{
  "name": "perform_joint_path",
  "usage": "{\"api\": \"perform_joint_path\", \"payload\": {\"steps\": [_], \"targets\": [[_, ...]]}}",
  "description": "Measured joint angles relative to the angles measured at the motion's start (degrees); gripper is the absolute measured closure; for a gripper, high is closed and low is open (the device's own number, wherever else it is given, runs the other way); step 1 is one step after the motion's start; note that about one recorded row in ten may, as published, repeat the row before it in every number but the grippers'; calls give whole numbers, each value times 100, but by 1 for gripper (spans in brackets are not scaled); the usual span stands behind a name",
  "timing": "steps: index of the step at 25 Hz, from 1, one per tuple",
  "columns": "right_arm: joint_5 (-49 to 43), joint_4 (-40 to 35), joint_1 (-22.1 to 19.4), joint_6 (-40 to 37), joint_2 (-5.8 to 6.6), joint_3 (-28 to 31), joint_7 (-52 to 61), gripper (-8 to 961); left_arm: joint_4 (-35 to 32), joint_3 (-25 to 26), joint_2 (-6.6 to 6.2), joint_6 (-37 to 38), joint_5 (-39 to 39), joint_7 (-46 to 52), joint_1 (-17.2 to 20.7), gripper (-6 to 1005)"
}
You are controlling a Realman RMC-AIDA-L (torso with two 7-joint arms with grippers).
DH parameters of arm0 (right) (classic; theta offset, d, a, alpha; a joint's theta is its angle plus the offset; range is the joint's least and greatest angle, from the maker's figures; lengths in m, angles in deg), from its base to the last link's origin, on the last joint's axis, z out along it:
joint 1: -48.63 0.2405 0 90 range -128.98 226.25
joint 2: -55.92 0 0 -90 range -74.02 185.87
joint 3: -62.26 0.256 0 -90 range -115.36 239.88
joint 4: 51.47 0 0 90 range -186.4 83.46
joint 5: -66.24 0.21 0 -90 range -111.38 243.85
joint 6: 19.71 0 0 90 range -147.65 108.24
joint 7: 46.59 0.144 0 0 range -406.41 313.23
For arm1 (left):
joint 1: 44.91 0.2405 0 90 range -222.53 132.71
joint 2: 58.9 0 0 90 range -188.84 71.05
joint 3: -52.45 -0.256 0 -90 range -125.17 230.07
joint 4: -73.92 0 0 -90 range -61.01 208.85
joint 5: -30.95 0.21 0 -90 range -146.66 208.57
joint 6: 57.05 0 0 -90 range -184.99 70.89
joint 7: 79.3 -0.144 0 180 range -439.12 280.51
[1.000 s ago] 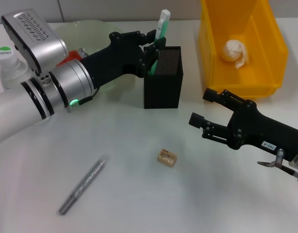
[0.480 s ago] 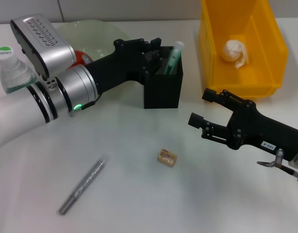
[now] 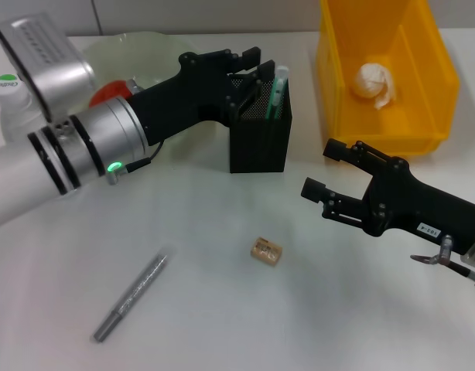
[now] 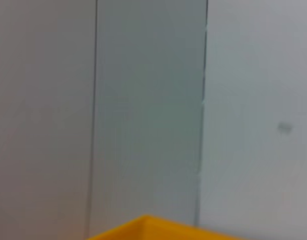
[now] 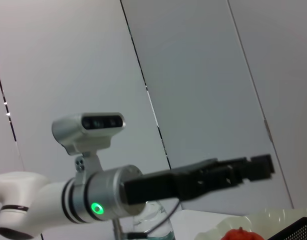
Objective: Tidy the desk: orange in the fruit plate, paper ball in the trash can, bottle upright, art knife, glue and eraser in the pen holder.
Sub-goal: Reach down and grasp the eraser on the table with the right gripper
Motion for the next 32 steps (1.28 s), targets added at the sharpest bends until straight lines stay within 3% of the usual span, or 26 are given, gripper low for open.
{"api": "perform_joint_path", "payload": {"steps": [4,5,8,9,11,14,16,19,22,27,30,32], "targets": [[0,-26,4,0,4,0,0,113,-561,175,-115,417,654,737,211,725],[0,-29,13,0,7,0,0,113,-879,496,-164,1010,1310,1051,358,722],[0,-31,49,0,10,0,0,113,-973,1044,-152,1769,1688,1202,528,714],[0,-31,49,0,10,0,0,113,-973,1044,-152,1769,1688,1202,528,711],[0,-30,58,0,10,0,0,113,-958,1605,-147,2484,1878,1225,753,706],[0,-30,69,0,9,-1,0,113,-864,1982,-185,2972,1955,1204,929,632],[0,-30,83,-4,9,-1,0,113,-490,2396,-249,3862,1999,1028,1044,583],[0,-29,118,-15,9,0,0,113,-237,2560,-331,4323,2020,840,1080,510],[0,-31,154,-24,9,-5,1,113,-184,2587,-416,4399,2023,824,1181,436],[-66,-212,221,-37,25,-46,388,112,-174,2597,-456,4388,2298,803,1347,279],[-562,-1023,229,-33,41,-79,1485,112,-157,2608,-477,4394,2894,803,1368,193],[-1099,-1800,228,-33,43,-82,2324,113,-143,2677,-482,4378,3290,822,1384,195]]}}
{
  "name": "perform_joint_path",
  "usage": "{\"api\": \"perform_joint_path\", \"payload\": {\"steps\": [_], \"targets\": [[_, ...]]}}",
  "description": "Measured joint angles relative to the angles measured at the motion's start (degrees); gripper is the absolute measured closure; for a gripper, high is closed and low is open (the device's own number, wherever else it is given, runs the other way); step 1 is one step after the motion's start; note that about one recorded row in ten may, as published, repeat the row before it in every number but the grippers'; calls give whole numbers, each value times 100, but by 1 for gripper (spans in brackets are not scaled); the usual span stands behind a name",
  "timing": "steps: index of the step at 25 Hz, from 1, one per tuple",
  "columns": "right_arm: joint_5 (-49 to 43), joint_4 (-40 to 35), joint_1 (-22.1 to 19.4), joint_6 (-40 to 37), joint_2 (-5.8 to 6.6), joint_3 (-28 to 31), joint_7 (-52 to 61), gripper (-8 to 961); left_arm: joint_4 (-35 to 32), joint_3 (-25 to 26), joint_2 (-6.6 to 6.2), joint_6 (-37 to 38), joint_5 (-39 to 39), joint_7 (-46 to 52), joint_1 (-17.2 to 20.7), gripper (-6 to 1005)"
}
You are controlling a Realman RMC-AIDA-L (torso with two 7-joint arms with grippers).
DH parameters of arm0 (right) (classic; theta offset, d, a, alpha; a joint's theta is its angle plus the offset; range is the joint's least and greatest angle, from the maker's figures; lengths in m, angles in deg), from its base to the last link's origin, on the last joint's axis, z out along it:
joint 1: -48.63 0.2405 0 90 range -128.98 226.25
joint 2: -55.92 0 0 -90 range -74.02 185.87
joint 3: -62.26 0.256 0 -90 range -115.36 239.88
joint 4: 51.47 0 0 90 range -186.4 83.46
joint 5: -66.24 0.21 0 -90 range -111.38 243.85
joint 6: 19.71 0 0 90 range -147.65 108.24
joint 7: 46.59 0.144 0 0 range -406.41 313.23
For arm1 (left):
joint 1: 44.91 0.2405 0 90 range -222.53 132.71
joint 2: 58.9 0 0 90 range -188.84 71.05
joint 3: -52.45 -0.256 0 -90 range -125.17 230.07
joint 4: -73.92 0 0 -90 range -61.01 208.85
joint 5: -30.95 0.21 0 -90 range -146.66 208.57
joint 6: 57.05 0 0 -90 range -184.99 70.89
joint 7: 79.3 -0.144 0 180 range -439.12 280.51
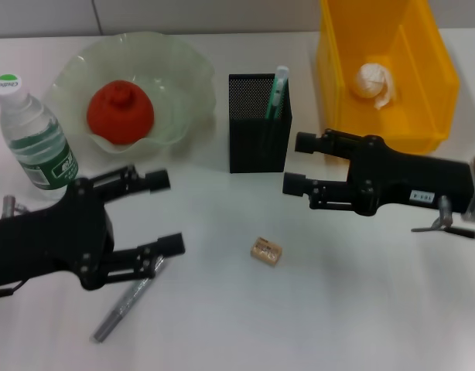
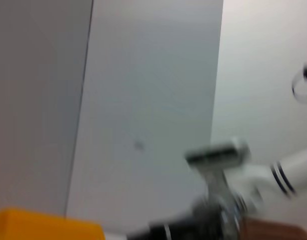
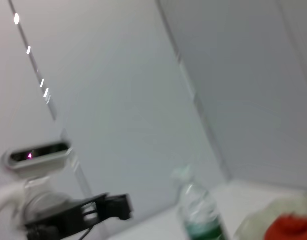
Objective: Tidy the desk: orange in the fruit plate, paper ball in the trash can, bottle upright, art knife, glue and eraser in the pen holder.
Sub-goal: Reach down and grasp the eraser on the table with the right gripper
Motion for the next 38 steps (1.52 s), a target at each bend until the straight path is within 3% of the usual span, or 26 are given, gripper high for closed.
{"api": "perform_joint_path", "payload": {"steps": [1,2,3,4,6,9,11,12,15,21,28,38], "targets": [[-673,-969,35,-20,-7,-4,1023,113,4,126,3,-1,196,15,22,196],[-673,-969,35,-20,-7,-4,1023,114,6,212,12,2,300,22,35,197],[-1400,-1880,159,-84,-13,-17,2142,114,6,338,21,7,397,24,57,198],[-1400,-1880,159,-84,-13,-17,2142,115,8,480,34,12,491,24,84,199],[-2110,-2735,363,-164,-10,-88,3286,115,20,698,52,11,610,19,145,200],[-3212,-3822,813,-383,1,-341,4945,116,108,850,52,0,694,-17,233,201],[-4372,-4493,1477,-832,2,-729,6036,117,162,936,44,-1,725,-29,286,201],[-4372,-4493,1477,-832,2,-729,6036,117,162,936,44,-1,725,-29,286,202],[-5218,-4522,2226,-1275,-7,-1057,6707,117,166,1055,41,17,750,-32,311,203],[-5882,-3789,3255,-1542,-34,-1573,7093,117,166,1093,48,-8,768,-78,310,204],[-6076,-3043,3618,-1283,-63,-2223,7122,116,166,1101,65,-16,772,-183,308,207],[-5715,-2556,3628,-623,-88,-2948,7146,117,166,1099,95,-64,797,-194,285,210]]}}
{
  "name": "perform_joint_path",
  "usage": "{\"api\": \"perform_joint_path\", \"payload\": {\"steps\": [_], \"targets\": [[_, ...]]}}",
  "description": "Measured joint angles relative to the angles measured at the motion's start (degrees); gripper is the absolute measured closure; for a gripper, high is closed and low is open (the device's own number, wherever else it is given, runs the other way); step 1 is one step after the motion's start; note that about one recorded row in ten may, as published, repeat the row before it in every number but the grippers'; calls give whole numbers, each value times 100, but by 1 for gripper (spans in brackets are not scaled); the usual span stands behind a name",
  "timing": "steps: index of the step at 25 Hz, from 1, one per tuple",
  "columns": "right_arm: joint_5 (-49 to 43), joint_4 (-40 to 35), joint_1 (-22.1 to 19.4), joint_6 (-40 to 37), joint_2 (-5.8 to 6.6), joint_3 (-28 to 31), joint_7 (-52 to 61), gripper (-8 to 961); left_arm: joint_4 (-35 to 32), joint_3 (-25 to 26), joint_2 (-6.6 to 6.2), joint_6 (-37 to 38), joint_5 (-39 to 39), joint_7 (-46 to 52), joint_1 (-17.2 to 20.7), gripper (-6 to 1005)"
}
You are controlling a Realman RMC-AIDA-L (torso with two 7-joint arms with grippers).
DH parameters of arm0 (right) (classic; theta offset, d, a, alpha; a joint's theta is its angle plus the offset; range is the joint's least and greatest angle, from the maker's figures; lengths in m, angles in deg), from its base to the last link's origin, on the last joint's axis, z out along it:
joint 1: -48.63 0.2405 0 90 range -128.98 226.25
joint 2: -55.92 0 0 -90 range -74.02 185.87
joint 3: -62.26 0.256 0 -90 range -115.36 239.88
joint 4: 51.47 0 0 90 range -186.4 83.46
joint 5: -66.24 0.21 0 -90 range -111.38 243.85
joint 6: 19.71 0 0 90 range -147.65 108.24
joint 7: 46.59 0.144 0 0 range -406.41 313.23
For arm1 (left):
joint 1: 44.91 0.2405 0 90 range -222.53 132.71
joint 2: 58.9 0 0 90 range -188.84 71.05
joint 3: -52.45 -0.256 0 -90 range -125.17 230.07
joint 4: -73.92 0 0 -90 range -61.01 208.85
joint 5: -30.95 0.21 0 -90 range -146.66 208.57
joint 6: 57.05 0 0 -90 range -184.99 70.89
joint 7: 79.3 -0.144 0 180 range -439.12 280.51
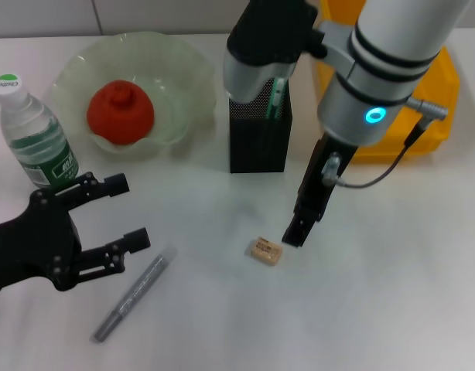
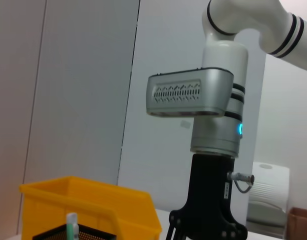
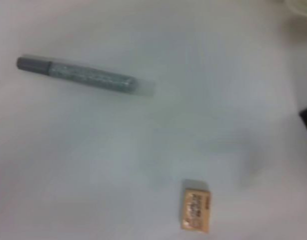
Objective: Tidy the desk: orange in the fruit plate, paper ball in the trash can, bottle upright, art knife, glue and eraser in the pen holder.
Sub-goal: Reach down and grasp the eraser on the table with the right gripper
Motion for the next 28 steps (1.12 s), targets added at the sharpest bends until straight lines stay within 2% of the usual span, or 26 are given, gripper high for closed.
{"api": "perform_joint_path", "payload": {"steps": [9,18,28], "targets": [[390,354,72,394,1,-454,15,117,0,7,-11,-19,515,-3,-21,213],[701,673,126,799,2,-765,40,117,0,23,-43,-61,640,-83,13,216],[761,852,94,1073,2,-831,-1,118,0,22,7,-190,643,-88,-39,219]]}}
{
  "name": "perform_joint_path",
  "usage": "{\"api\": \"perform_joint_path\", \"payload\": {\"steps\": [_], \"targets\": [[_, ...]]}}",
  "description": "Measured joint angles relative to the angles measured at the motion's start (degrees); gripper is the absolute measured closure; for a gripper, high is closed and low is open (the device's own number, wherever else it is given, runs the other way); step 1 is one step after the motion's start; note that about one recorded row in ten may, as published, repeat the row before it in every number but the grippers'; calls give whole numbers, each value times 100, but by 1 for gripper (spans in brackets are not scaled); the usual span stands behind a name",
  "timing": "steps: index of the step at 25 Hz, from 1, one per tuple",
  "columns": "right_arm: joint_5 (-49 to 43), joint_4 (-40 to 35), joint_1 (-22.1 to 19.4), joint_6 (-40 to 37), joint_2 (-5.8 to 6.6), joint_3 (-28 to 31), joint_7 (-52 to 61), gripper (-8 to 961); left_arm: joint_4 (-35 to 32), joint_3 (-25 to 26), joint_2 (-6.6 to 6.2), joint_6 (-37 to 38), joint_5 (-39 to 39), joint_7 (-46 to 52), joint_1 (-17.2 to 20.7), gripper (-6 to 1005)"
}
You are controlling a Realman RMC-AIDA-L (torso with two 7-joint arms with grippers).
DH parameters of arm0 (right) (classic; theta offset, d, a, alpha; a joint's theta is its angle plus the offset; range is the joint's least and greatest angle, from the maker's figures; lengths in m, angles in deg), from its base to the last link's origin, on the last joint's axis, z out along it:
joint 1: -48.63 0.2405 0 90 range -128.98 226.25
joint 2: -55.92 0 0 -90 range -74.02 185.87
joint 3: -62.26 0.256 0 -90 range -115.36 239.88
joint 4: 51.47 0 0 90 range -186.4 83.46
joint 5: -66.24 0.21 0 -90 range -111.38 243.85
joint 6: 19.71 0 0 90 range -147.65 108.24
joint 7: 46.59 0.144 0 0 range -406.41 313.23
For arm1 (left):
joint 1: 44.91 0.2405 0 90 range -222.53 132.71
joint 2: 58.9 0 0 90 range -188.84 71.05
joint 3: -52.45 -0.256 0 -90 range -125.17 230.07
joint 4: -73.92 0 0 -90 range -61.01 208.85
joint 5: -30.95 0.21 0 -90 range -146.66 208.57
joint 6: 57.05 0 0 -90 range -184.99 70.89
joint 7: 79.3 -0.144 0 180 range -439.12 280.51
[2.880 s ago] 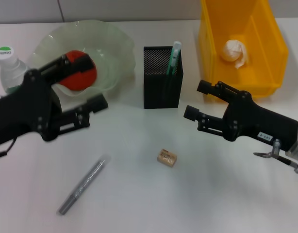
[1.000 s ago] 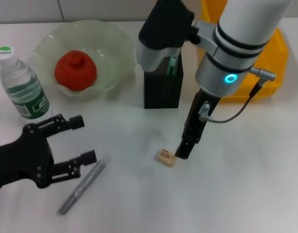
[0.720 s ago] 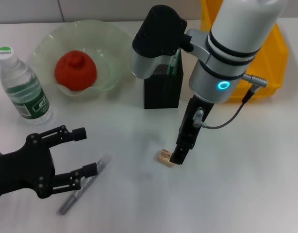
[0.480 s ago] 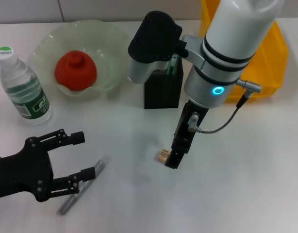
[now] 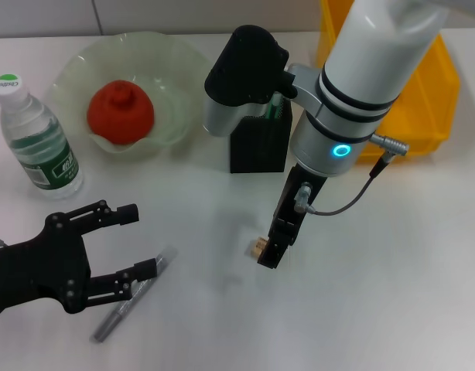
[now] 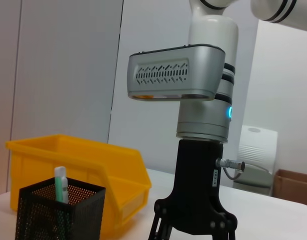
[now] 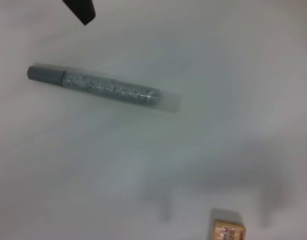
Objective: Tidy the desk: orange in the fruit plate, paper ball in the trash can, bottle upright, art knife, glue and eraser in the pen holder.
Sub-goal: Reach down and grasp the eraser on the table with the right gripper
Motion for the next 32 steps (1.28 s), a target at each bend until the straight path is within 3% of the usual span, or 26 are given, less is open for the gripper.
{"api": "perform_joint_path", "payload": {"steps": [8,12,18,32], "targets": [[101,88,-10,185,0,-358,-21,116,0,4,-1,-129,-1,-1,-2,221],[142,110,1,315,0,-561,22,224,0,4,3,-153,-1,-2,-13,223],[234,141,-13,431,0,-605,22,289,0,4,15,-222,-1,-17,-15,225],[419,328,-18,713,0,-847,-4,315,0,4,25,-235,-1,-50,-52,229]]}}
